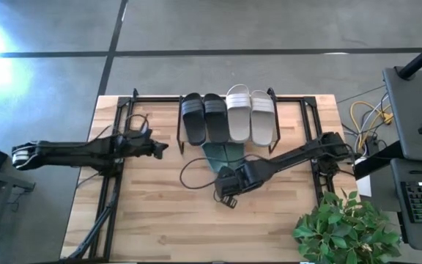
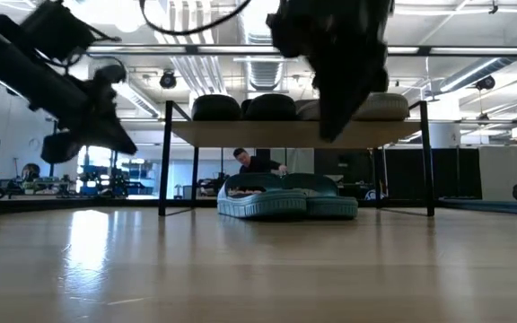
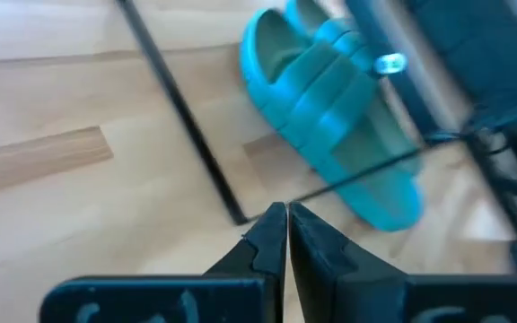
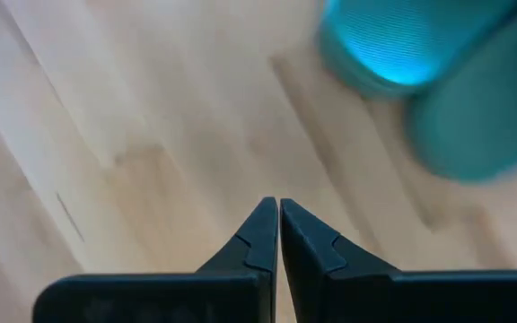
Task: Pick and place slides into the shelf
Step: Adjust the green slides
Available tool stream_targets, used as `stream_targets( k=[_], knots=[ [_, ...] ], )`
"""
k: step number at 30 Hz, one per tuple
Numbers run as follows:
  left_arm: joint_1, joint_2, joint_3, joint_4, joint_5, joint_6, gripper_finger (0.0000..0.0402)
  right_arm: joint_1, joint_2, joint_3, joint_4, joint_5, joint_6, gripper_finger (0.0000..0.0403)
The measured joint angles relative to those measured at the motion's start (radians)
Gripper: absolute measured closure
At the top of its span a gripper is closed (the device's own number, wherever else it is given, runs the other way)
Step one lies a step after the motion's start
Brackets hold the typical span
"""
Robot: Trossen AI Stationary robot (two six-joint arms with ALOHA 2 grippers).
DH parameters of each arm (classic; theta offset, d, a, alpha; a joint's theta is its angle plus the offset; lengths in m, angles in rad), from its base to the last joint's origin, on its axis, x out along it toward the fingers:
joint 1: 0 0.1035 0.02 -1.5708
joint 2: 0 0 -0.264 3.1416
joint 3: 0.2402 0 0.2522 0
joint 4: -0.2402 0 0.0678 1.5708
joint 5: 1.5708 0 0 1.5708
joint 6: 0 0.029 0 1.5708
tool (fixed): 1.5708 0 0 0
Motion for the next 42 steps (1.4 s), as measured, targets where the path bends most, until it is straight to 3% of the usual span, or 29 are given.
stream_targets(
  k=[3, 8, 11, 20, 25, 28, 33, 39, 42],
  knots=[
    [-0.055, -0.104, 0.004, -0.043, -0.042, -0.03, 0.04, -0.01, 0.0, -0.111, 0.187, 0.018, 0.001, 0.0394],
    [-0.118, -0.204, 0.004, -0.042, -0.084, -0.031, 0.04, -0.041, 0.024, -0.207, 0.31, 0.156, -0.013, 0.0394],
    [-0.132, -0.229, 0.004, -0.041, -0.096, -0.026, 0.04, -0.069, 0.049, -0.242, 0.397, 0.135, -0.06, 0.0394],
    [-0.132, -0.248, 0.004, -0.042, -0.103, -0.024, 0.04, -0.143, 0.138, -0.229, 0.546, 0.118, -0.205, 0.0394],
    [-0.134, -0.229, 0.005, -0.042, -0.102, -0.024, 0.04, -0.197, 0.143, -0.21, 0.669, 0.198, -0.297, 0.0394],
    [-0.137, -0.217, 0.007, -0.041, -0.102, -0.03, 0.04, -0.236, 0.143, -0.212, 0.64, 0.249, -0.295, 0.0394],
    [-0.137, -0.193, 0.007, -0.041, -0.102, -0.049, 0.04, -0.282, 0.143, -0.216, 0.657, 0.2, -0.312, 0.0394],
    [-0.138, -0.162, 0.008, -0.041, -0.077, -0.05, 0.04, -0.273, 0.125, -0.216, 0.646, -0.04, -0.336, 0.0394],
    [-0.138, -0.153, 0.01, -0.039, -0.075, -0.049, 0.04, -0.22, 0.106, -0.214, 0.59, -0.075, -0.292, 0.0394]
  ],
)
